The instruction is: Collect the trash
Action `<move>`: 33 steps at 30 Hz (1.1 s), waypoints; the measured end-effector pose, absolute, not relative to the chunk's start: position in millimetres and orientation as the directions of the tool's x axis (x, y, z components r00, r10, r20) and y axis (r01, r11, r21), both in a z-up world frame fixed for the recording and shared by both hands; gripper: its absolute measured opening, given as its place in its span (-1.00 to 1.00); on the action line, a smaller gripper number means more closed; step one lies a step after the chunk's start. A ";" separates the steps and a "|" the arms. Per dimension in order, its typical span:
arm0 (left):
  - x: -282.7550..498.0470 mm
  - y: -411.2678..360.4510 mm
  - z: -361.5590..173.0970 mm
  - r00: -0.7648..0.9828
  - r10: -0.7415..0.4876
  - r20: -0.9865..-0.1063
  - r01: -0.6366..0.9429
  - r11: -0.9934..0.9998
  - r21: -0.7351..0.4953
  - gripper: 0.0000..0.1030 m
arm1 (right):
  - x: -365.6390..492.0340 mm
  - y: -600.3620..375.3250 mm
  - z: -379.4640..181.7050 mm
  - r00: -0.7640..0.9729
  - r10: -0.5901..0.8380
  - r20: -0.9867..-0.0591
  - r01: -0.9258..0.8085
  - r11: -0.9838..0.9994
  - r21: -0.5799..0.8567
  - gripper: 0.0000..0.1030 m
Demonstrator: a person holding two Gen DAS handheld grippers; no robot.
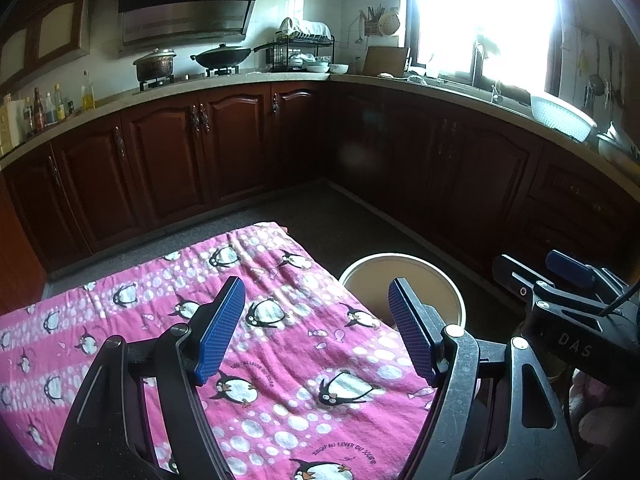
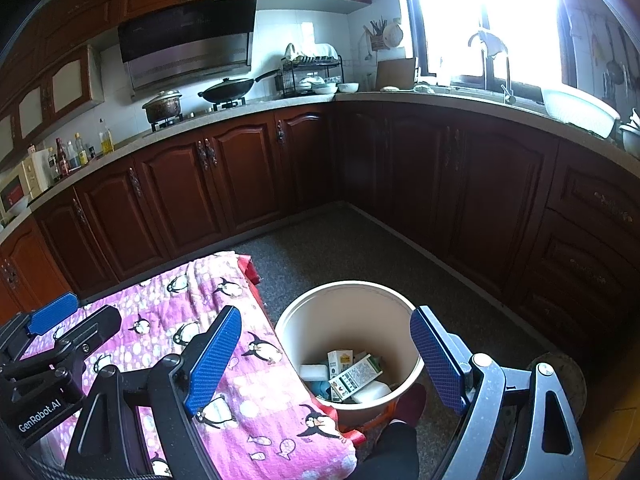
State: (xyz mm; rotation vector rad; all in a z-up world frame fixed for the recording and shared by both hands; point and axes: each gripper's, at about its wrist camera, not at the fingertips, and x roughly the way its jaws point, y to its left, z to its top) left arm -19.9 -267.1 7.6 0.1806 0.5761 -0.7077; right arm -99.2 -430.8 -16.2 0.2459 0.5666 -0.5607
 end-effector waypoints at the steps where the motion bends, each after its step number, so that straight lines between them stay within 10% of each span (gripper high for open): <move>1: -19.1 -267.2 7.0 0.610 -0.560 -0.560 0.657 0.753 -0.037 0.42 | -98.8 -431.4 -16.9 0.699 -0.431 -0.571 0.563 0.823 0.068 0.64; 33: -11.7 -265.7 -4.8 0.613 -0.522 -0.593 0.633 0.773 -0.026 0.42 | -91.9 -431.6 -25.1 0.691 -0.417 -0.590 0.552 0.832 0.058 0.64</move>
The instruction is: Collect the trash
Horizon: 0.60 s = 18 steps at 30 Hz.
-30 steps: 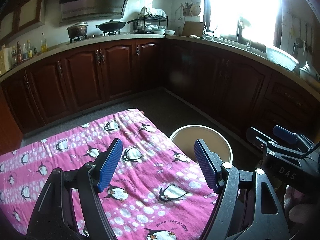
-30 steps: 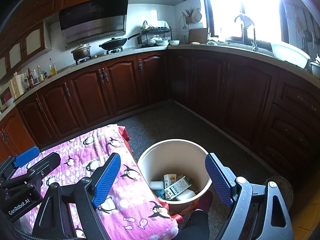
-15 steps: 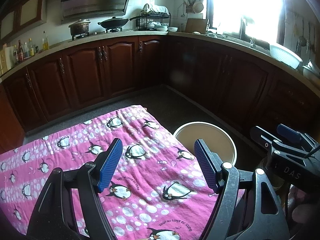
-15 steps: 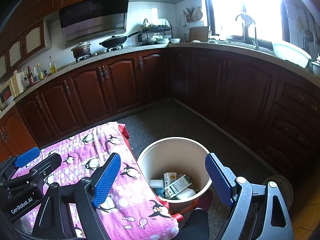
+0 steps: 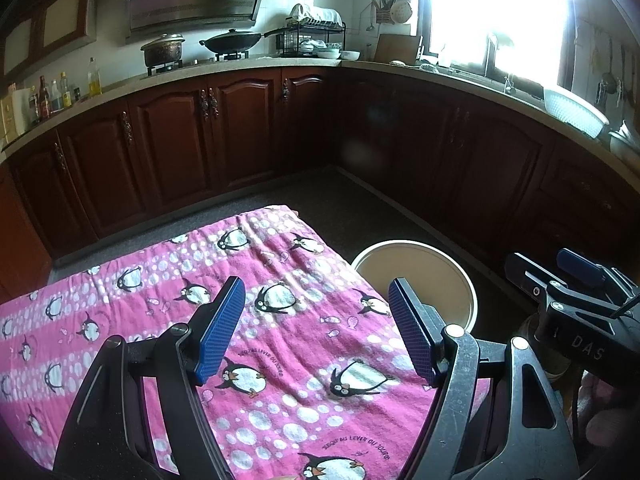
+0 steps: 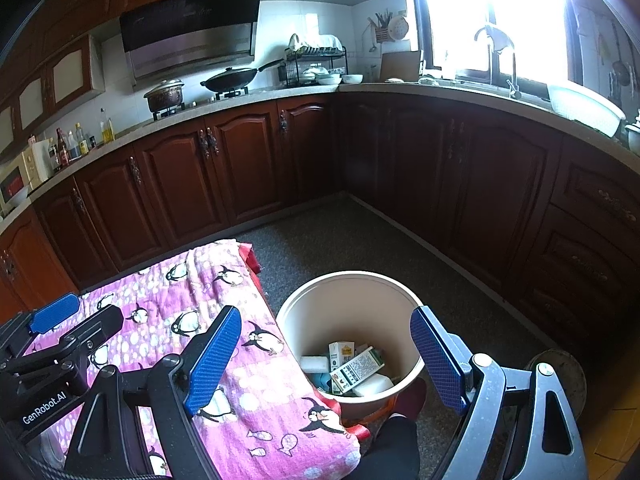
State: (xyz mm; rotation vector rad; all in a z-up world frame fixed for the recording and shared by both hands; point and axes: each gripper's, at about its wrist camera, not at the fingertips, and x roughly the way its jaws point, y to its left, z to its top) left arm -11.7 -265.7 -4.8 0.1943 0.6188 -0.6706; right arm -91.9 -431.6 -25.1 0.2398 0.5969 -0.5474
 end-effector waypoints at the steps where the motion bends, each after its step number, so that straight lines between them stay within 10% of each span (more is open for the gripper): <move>1: -11.6 -265.5 -4.9 0.613 -0.522 -0.593 0.634 0.773 -0.025 0.42 | -92.4 -431.6 -25.5 0.691 -0.417 -0.590 0.552 0.832 0.059 0.64; 18: -10.5 -264.4 -7.0 0.612 -0.517 -0.599 0.628 0.778 -0.029 0.42 | -90.0 -431.9 -26.6 0.687 -0.412 -0.599 0.547 0.836 0.052 0.64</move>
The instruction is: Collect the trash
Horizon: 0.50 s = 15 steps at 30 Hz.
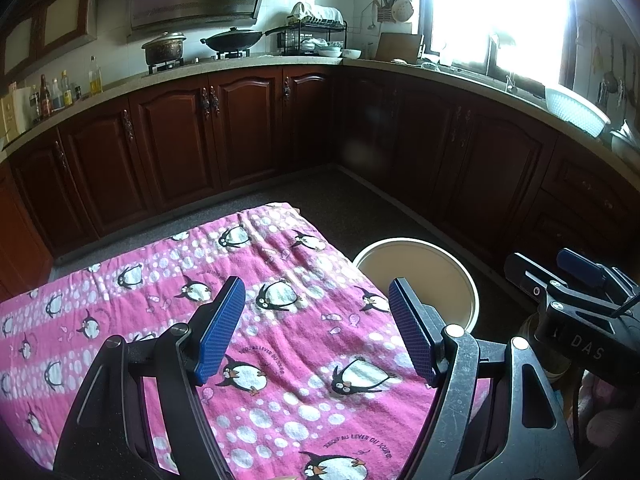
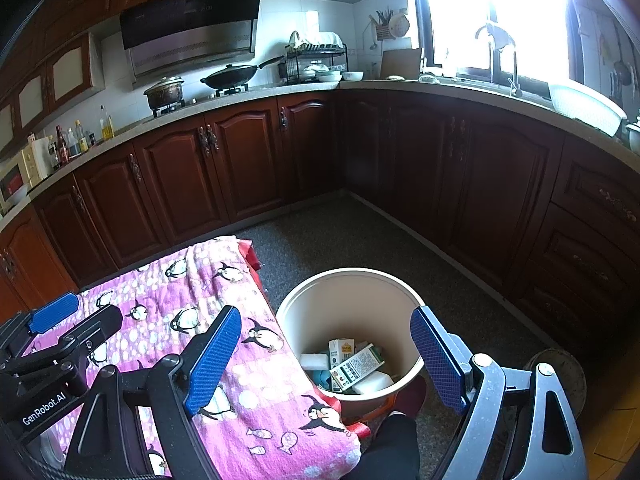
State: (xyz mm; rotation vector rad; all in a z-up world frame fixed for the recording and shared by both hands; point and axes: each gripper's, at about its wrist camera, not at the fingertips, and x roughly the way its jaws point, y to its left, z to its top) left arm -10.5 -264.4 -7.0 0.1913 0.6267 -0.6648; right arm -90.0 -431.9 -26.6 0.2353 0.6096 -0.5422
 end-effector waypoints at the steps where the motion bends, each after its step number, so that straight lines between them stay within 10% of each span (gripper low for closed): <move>1: -10.5 -264.3 -7.3 0.612 -0.516 -0.599 0.628 0.778 -0.029 0.42 | -89.8 -431.8 -26.4 0.687 -0.411 -0.600 0.546 0.836 0.052 0.64; 15: -16.8 -267.6 -4.4 0.607 -0.554 -0.570 0.652 0.757 -0.041 0.42 | -90.1 -434.2 -24.9 0.688 -0.410 -0.598 0.547 0.835 0.056 0.64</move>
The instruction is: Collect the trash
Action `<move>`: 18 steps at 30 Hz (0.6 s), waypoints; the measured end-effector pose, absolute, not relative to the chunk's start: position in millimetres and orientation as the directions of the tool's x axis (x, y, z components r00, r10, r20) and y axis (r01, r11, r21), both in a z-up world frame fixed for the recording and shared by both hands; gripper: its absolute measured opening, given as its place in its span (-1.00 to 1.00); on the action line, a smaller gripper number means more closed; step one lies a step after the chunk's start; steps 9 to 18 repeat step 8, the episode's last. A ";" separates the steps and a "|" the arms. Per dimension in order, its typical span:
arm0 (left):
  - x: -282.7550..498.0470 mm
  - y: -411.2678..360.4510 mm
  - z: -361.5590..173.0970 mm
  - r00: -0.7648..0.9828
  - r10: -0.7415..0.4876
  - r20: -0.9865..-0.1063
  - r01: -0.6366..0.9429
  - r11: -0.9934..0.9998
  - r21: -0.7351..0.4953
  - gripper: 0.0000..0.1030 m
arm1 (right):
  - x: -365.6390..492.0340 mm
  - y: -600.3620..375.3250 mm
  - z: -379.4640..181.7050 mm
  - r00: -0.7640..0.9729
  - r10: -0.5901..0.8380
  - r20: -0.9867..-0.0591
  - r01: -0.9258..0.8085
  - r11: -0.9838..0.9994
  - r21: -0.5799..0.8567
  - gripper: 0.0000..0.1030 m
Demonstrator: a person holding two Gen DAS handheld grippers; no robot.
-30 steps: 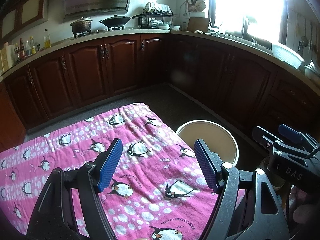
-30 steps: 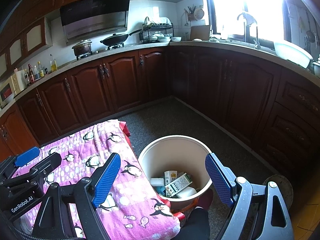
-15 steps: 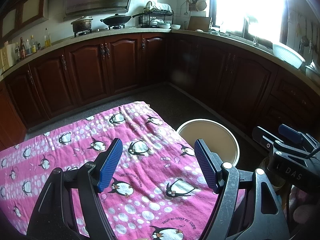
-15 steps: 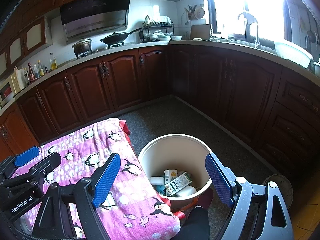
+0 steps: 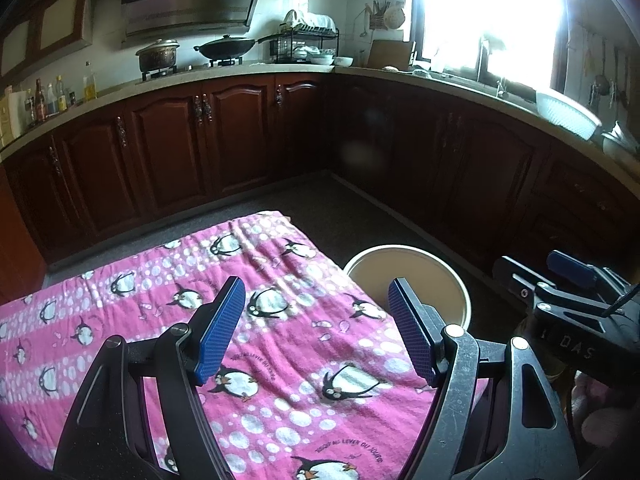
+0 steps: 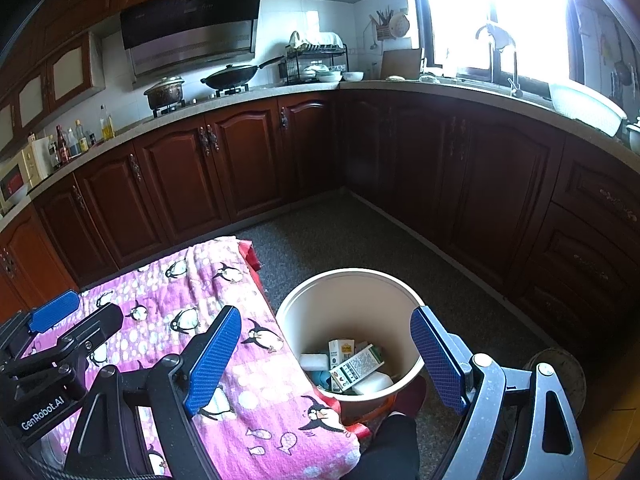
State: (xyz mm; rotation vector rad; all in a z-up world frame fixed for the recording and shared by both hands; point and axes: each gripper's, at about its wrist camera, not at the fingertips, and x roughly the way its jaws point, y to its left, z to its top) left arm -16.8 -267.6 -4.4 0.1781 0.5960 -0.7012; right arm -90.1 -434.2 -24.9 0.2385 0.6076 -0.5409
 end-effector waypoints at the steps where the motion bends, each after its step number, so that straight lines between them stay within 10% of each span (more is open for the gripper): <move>1: -17.5 -268.4 -4.0 0.606 -0.556 -0.569 0.655 0.755 -0.040 0.42 | -89.9 -434.6 -24.5 0.688 -0.410 -0.598 0.547 0.835 0.057 0.64; 18: -19.0 -271.6 -5.7 0.613 -0.539 -0.577 0.651 0.759 -0.018 0.42 | -90.6 -437.1 -21.7 0.690 -0.413 -0.594 0.551 0.832 0.061 0.64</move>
